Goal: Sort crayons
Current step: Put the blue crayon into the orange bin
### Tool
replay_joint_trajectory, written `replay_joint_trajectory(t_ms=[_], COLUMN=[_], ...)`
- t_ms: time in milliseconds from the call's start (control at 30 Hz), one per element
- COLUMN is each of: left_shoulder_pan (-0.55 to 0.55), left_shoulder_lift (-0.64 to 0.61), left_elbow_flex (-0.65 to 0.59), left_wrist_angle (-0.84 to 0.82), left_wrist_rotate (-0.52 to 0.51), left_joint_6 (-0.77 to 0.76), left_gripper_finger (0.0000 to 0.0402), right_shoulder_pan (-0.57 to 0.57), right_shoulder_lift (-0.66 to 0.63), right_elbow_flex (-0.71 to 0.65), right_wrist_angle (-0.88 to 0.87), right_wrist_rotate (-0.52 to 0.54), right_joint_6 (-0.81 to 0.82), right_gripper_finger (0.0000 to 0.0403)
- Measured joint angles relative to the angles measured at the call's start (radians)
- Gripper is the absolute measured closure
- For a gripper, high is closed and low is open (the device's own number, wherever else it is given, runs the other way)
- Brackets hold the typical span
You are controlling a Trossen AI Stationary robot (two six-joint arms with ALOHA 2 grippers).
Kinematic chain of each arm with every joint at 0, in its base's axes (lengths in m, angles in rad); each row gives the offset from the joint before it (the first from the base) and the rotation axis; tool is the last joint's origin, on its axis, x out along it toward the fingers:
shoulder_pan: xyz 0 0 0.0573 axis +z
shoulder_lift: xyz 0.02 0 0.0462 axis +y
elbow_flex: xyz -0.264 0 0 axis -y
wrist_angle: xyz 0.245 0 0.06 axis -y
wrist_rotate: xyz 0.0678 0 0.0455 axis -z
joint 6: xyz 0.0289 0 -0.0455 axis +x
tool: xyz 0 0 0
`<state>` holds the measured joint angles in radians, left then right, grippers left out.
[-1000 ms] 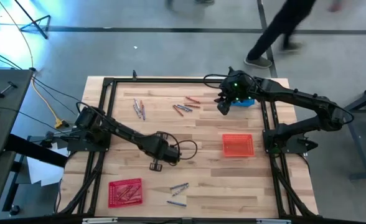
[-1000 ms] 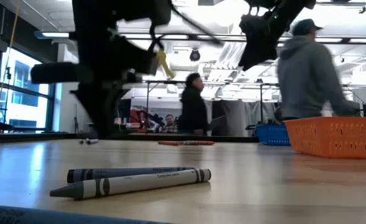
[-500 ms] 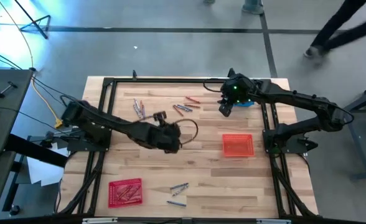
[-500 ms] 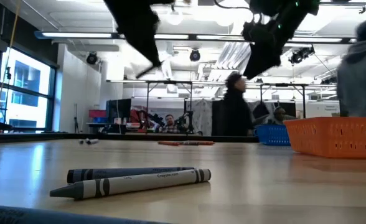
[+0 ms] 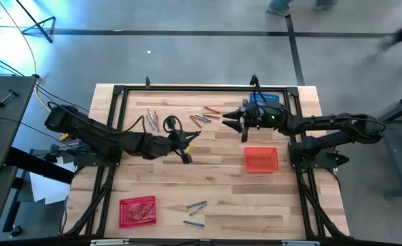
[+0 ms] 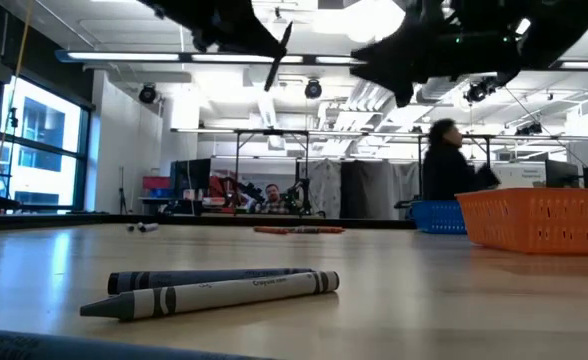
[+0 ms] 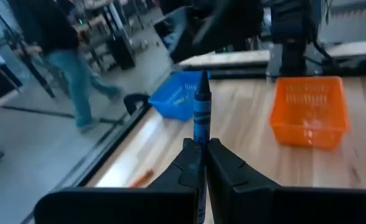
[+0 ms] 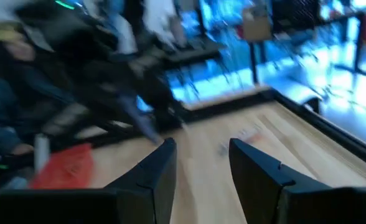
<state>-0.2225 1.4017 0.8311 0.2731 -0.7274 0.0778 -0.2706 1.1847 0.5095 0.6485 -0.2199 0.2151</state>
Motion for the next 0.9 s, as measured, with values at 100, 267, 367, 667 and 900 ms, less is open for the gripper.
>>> replay_joint_trajectory(t_ms=[100, 267, 367, 667, 900], left_shoulder_pan=[0.030, 0.077, 0.100, 0.131, 0.162], left_shoulder_lift=[0.005, 0.017, 0.032, 0.142, 0.194], left_elbow_flex=[-0.029, -0.051, -0.051, -0.051, -0.007], left_wrist_angle=[0.152, 0.322, 0.367, 0.632, 0.682], left_wrist_rotate=[0.060, 0.263, 0.317, 0.554, 0.563], left_joint_6=[0.038, 0.075, 0.102, 0.110, 0.110], left_gripper_finger=[0.0401, 0.0401, 0.0401, 0.0401, 0.0401], right_shoulder_pan=[0.050, 0.128, 0.157, 0.190, 0.226], right_shoulder_lift=[0.000, 0.000, 0.000, 0.001, 0.001], right_elbow_flex=[-0.008, -0.008, -0.008, -0.008, -0.008], right_wrist_angle=[0.045, 0.128, 0.163, 0.192, 0.183], right_wrist_rotate=[0.015, 0.047, 0.051, 0.090, 0.103], right_joint_6=[-0.008, -0.040, -0.040, -0.045, -0.067], right_gripper_finger=[0.0261, 0.0261, 0.0261, 0.0261, 0.0261])
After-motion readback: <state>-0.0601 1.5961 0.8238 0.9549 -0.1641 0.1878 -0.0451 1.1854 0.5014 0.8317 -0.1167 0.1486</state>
